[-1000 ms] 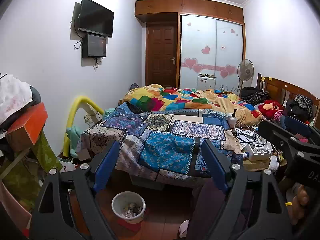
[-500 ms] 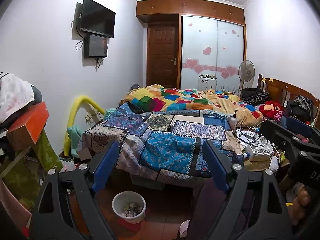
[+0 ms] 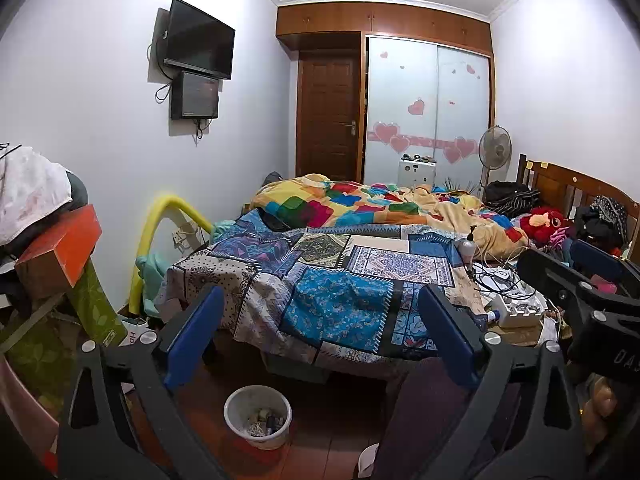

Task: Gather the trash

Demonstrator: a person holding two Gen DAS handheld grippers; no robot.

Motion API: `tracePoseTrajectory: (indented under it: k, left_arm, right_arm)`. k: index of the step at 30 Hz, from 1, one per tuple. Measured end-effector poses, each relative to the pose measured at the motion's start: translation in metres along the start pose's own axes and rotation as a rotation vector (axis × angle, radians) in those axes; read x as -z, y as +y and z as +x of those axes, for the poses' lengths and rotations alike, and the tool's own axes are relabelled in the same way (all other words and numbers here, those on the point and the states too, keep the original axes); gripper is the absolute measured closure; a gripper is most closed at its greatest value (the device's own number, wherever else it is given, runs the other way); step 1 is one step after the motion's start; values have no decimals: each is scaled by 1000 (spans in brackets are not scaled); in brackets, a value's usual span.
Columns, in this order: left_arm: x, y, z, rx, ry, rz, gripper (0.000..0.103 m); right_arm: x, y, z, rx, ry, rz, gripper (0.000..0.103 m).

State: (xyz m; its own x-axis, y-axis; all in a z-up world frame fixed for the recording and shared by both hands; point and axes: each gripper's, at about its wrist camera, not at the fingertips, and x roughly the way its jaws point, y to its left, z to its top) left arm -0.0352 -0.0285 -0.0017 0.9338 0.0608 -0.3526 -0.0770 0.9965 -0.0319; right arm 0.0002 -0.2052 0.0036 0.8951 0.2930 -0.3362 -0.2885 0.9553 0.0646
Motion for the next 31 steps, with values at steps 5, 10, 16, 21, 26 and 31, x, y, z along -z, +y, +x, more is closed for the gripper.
tracePoseTrajectory:
  k: [5, 10, 16, 21, 26, 31]
  left_arm:
    - [0, -1, 0, 4, -3, 4, 3]
    - [0, -2, -2, 12, -5, 1, 3]
    - [0, -4, -3, 16, -6, -3, 3]
    - [1, -7, -4, 18, -11, 3, 3]
    - [2, -8, -4, 16, -11, -3, 3]
    - [1, -7, -6, 16, -10, -15, 3]
  right_arm:
    - [1, 0, 1, 1, -1, 0, 5]
    - [1, 0, 0, 3, -4, 0, 5]
    - [1, 2, -3, 6, -11, 1, 4]
    - [0, 0, -4, 5, -17, 4, 4]
    - [0, -1, -4, 4, -16, 4, 3]
    - [-1, -2, -3, 4, -14, 4, 3]
